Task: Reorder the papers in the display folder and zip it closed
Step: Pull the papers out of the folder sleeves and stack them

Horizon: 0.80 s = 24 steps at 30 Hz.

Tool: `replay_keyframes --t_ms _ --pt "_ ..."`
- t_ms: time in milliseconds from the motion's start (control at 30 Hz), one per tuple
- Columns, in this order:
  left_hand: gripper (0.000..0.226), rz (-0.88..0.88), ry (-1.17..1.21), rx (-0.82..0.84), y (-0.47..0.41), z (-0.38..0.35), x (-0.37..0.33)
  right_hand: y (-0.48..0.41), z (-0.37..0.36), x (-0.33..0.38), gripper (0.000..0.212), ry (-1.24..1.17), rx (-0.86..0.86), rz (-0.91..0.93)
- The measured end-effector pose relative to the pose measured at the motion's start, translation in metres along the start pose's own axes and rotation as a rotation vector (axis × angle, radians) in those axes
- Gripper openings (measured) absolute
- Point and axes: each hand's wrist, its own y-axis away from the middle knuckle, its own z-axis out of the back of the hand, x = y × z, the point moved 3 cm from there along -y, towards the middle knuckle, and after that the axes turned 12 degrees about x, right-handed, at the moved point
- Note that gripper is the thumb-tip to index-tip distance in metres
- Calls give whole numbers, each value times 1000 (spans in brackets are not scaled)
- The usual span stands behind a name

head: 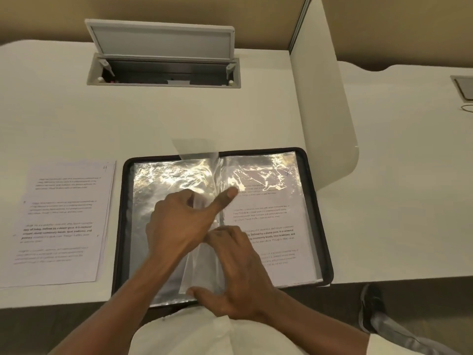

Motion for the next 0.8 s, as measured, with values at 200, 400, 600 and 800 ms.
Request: replay_keyframes --t_ms 200,400,600,800 --pt "31 18 118 -42 -19 21 50 -8 -8 -2 90 -55 183 68" --pt "34 235 40 -72 -40 46 104 -18 -11 -36 88 71 268 -107" --pt "34 406 -42 -101 -52 34 130 -40 24 -129 59 279 101 -298" --pt "55 519 -50 -155 -57 24 139 -63 93 -202 50 441 -25 -421"
